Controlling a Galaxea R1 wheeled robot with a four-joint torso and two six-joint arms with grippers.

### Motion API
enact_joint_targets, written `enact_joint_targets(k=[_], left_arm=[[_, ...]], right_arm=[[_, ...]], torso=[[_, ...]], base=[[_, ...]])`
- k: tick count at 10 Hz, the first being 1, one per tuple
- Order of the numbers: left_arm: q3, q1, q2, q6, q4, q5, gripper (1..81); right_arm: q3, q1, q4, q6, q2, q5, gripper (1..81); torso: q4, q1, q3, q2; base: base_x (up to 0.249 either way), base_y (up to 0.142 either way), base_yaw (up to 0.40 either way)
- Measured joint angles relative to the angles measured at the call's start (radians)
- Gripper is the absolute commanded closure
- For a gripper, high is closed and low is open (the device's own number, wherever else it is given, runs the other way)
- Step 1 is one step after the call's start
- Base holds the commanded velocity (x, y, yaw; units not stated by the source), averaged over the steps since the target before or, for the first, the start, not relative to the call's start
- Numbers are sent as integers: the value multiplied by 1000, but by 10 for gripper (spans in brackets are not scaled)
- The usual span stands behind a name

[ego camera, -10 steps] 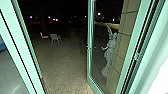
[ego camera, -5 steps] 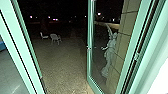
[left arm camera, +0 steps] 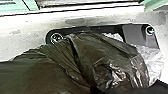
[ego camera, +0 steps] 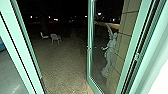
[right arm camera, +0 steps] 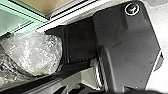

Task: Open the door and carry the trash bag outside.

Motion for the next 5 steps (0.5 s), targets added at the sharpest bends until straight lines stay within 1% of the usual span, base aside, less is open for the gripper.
enact_joint_targets(k=[2,3,5], left_arm=[[-6,1,-6,0,0,-1,811],[0,-4,6,0,0,-3,811],[0,2,4,0,0,-1,811]], right_arm=[[0,0,1,2,4,3,10],[-4,2,0,-1,-10,2,10],[-2,-3,3,7,7,3,10]], torso=[[0,0,0,0],[0,1,0,0],[0,0,0,0]], base=[[0,-81,0],[0,-81,0],[0,-73,0]])
